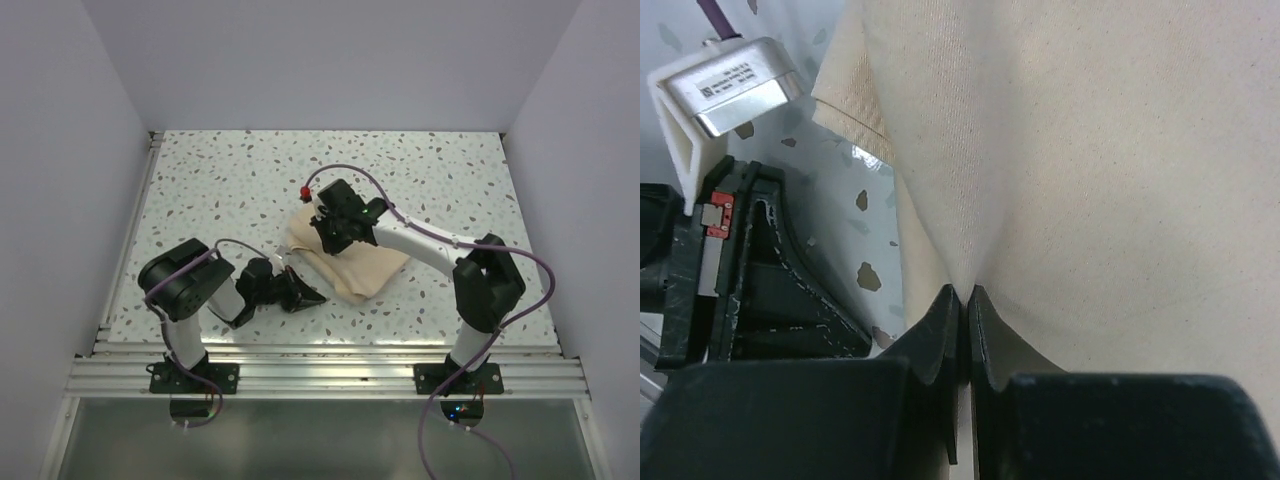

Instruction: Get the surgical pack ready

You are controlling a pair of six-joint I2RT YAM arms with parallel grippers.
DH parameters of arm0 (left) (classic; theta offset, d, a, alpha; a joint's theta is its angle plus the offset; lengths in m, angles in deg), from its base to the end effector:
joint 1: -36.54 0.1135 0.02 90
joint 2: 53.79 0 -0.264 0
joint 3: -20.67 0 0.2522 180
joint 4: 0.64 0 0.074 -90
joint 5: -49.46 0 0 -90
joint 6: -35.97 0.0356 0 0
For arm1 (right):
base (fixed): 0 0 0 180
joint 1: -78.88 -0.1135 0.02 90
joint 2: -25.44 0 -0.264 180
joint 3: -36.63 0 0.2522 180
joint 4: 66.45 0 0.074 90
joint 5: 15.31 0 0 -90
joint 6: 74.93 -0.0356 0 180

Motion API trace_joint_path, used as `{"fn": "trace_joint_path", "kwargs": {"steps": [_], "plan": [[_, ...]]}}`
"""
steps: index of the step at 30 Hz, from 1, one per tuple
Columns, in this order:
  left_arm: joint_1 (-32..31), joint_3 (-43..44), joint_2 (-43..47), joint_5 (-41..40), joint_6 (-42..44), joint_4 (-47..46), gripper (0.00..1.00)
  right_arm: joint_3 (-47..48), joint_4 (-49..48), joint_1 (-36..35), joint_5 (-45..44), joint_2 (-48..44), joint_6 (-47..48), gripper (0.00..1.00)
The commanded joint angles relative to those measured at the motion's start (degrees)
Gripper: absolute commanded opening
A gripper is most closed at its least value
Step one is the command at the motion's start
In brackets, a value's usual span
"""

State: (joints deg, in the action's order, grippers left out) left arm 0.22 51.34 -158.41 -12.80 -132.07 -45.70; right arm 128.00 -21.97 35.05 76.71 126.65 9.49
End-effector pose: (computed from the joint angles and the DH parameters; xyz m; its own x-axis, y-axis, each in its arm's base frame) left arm 0.1906 -0.1607 0.0756 -0.9147 -0.4022 0.0386 -0.2041 0.3777 -0.9031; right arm 0.2759 0.2666 0.2404 -0.6519 -0.4911 -0.5777 -0.6466 0.7581 0.0852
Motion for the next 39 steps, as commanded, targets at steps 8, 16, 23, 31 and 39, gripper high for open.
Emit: {"fn": "trace_joint_path", "kwargs": {"steps": [8,16,23,31,39], "plan": [[-1.04,6.02,-9.37,4.77,-7.47,-11.92,0.0,5.28,0.39,0.06,10.72,0.13,-1.71,0.0],[-0.86,13.23,-16.22,3.89,-8.09,-12.63,0.0,7.21,3.99,0.15,15.55,1.71,-2.15,0.0],[-0.86,17.37,-17.02,1.7,-5.81,-8.86,0.0,9.06,5.84,0.15,20.65,3.82,-3.03,0.0],[-0.86,20.62,-15.44,-0.41,-2.47,-4.11,0.0,8.09,4.35,0.24,25.84,3.82,-5.49,0.0],[-0.86,20.8,-14.74,-1.38,-1.85,-3.22,0.0,6.25,2.51,1.29,29.26,3.38,-7.07,0.0]]}}
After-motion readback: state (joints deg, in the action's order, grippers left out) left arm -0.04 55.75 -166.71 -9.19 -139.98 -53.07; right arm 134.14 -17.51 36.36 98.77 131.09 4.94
